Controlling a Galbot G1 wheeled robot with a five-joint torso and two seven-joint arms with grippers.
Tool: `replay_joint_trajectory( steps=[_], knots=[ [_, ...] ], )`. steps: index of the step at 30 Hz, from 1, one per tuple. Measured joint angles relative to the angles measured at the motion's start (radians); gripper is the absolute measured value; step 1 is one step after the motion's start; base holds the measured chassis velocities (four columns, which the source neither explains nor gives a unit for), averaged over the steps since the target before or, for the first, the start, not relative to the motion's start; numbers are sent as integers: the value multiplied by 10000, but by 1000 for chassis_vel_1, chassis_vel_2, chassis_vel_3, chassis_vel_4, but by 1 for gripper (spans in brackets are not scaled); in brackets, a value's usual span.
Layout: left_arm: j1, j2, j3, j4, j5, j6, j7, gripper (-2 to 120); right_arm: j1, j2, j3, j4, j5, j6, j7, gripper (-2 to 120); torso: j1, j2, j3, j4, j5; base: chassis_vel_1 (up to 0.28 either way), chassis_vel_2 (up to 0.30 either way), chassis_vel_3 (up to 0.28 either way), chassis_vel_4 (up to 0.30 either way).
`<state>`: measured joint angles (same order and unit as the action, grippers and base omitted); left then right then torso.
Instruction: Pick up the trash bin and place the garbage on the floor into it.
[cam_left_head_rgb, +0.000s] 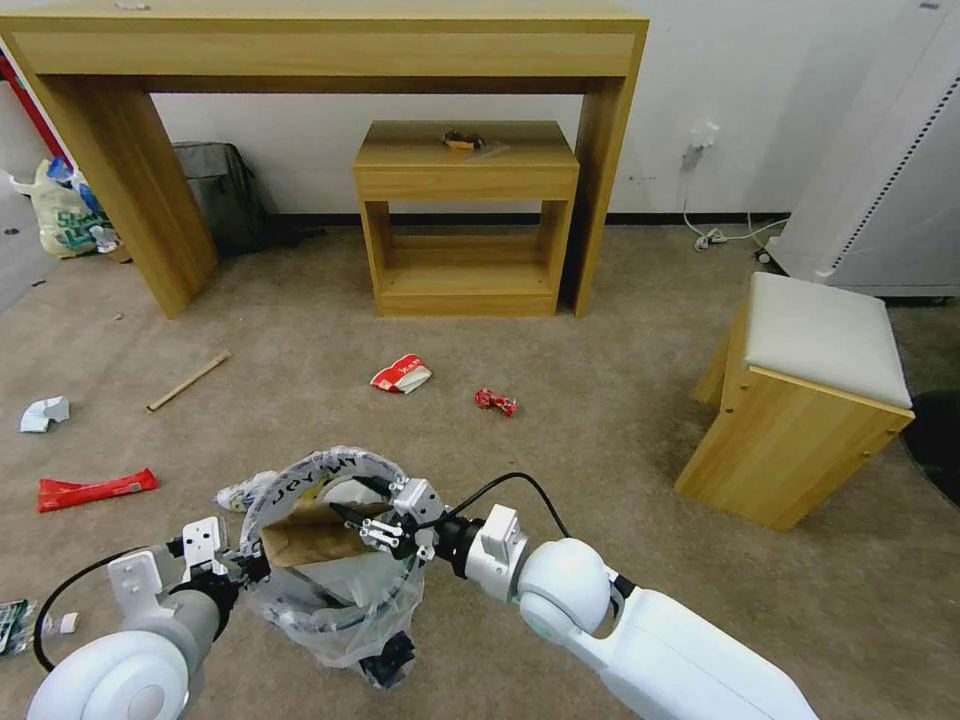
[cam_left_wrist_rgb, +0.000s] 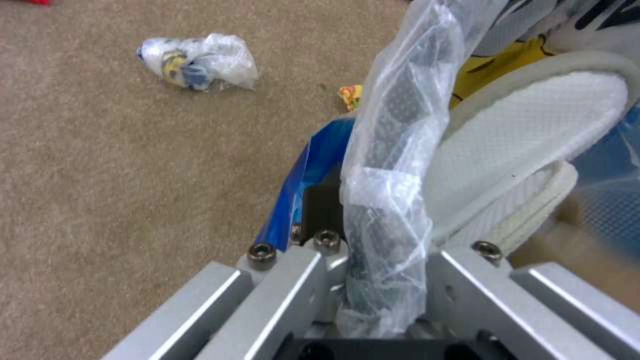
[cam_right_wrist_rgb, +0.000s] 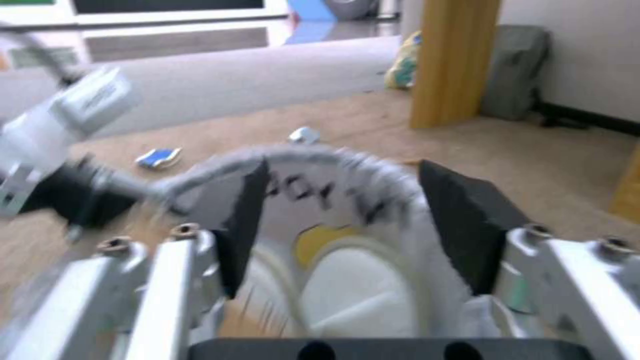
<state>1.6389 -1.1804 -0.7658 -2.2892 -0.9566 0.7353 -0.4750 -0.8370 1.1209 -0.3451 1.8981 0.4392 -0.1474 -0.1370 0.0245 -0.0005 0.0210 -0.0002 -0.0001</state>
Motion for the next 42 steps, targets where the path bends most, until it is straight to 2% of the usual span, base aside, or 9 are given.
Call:
replay_joint_trajectory(
  steps=[1, 3, 7, 9, 11, 16, 24, 33, 42],
  knots=[
    [0, 0, 0, 0, 0, 0, 0, 0, 0, 0, 0, 0, 0, 0, 0, 65, 0, 0, 0, 0, 0, 0, 0, 0, 0],
    [1, -55, -63, 29, -56, 0, 0, 0, -217, -108, 592, 318, 148, -207, 226, 76, 0, 0, 0, -1, 0, 0, 0, 0, 0],
    [32, -92, -160, 39, -135, 0, 3, 0, -682, -325, 1577, 732, 272, -406, 355, 90, 0, 0, -1, -1, 1, 0, 0, 0, 0],
    [47, -95, -185, 42, -156, 0, 5, 0, -835, -392, 1868, 821, 275, -428, 402, 93, 0, 0, 0, -3, 0, 0, 0, 0, 0],
    [88, -121, -264, 64, -188, 0, 21, 0, -1250, -499, 2492, 958, 227, -438, 864, 99, 0, 0, 0, -3, 1, 0, 0, 0, 0],
    [201, -138, -391, 99, -193, 0, 103, 0, -1998, -308, 3453, 987, -160, -452, 1820, 100, 0, 0, 0, 0, 1, 0, 0, 0, 0],
    [362, -128, -546, 94, -174, 0, 235, 0, -3170, 138, 4923, 1093, -1127, -412, 1526, 100, 0, 0, 0, -2, 2, 0, 0, 0, 0],
    [354, -175, -482, 96, -142, 0, 238, 0, -3644, 220, 5128, 1303, -1394, -361, 1414, 100, 0, 0, -1, -1, 1, 8, 13, -14, -13],
    [392, -164, -520, 76, -140, 0, 232, 0, -3713, 257, 5143, 1220, -1444, -319, 1263, 100, -1, -1, -1, 1, 0, 148, 130, -141, -149]
  ],
)
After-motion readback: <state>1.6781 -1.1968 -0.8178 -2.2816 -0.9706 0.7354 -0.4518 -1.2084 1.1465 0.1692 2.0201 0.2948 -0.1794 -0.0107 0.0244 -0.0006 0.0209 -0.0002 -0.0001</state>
